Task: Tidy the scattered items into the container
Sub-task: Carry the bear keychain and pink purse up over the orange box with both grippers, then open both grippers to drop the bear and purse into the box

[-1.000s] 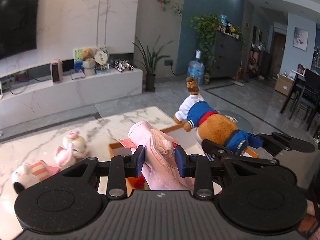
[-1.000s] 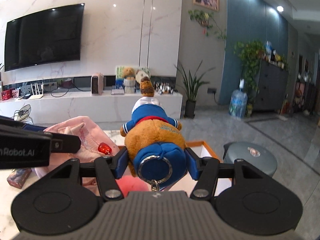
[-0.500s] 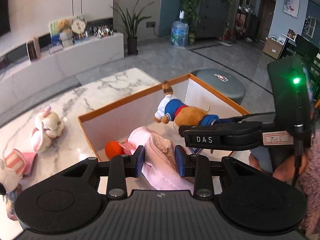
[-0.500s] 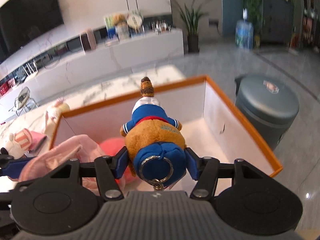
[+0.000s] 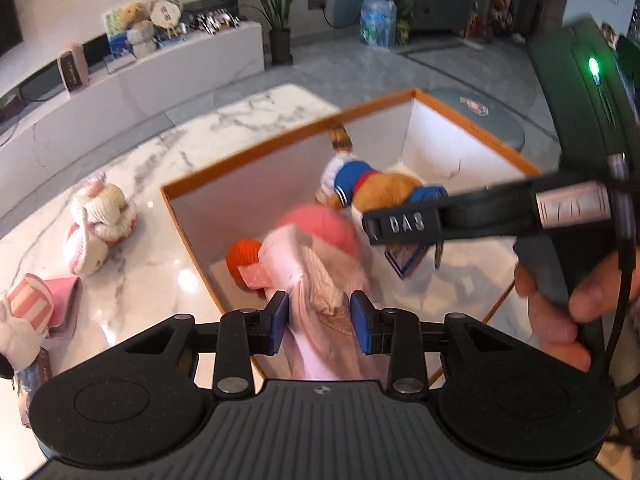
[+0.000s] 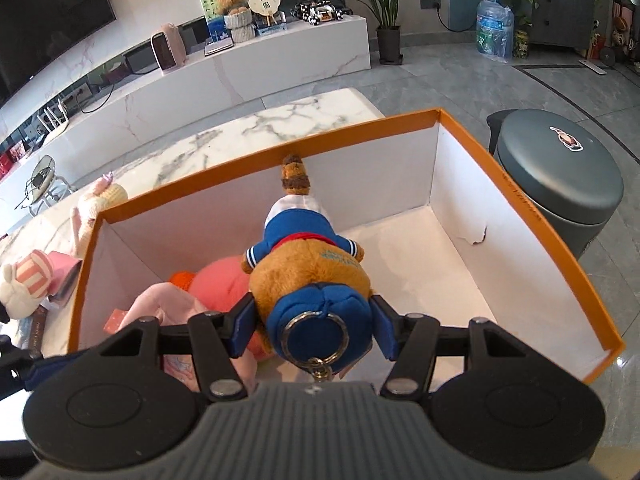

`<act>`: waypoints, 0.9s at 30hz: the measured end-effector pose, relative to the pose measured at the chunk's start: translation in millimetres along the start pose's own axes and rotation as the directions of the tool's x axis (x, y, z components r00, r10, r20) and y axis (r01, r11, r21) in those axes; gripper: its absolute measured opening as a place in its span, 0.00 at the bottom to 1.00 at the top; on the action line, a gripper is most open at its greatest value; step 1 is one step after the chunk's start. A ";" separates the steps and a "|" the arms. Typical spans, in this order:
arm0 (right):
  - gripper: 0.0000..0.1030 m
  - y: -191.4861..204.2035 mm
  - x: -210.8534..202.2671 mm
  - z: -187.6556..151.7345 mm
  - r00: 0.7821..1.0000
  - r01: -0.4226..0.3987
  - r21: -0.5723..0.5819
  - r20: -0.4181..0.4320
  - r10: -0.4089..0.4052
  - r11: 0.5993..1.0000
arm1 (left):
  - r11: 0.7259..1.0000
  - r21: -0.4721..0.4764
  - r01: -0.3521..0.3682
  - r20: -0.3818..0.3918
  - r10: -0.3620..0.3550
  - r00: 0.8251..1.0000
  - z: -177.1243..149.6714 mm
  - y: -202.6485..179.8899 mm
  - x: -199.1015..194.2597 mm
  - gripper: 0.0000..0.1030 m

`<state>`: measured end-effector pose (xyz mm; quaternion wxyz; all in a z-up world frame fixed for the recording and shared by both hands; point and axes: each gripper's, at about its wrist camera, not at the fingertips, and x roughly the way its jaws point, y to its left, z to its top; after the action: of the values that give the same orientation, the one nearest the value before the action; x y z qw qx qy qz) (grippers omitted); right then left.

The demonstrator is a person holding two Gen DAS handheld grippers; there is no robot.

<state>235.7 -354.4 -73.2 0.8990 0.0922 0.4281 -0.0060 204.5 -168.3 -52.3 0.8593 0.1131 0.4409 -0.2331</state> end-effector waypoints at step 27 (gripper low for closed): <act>0.68 10.0 -5.8 -8.0 0.998 0.068 0.016 -0.010 -0.068 0.998 | 0.994 -0.104 -0.021 0.126 0.034 0.991 -9.6 17.3 -38.2 0.55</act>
<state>226.8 -343.5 -72.0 0.8954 0.0852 0.4351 -0.0398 187.1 -137.9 -27.1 0.8936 0.0597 0.3948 -0.2050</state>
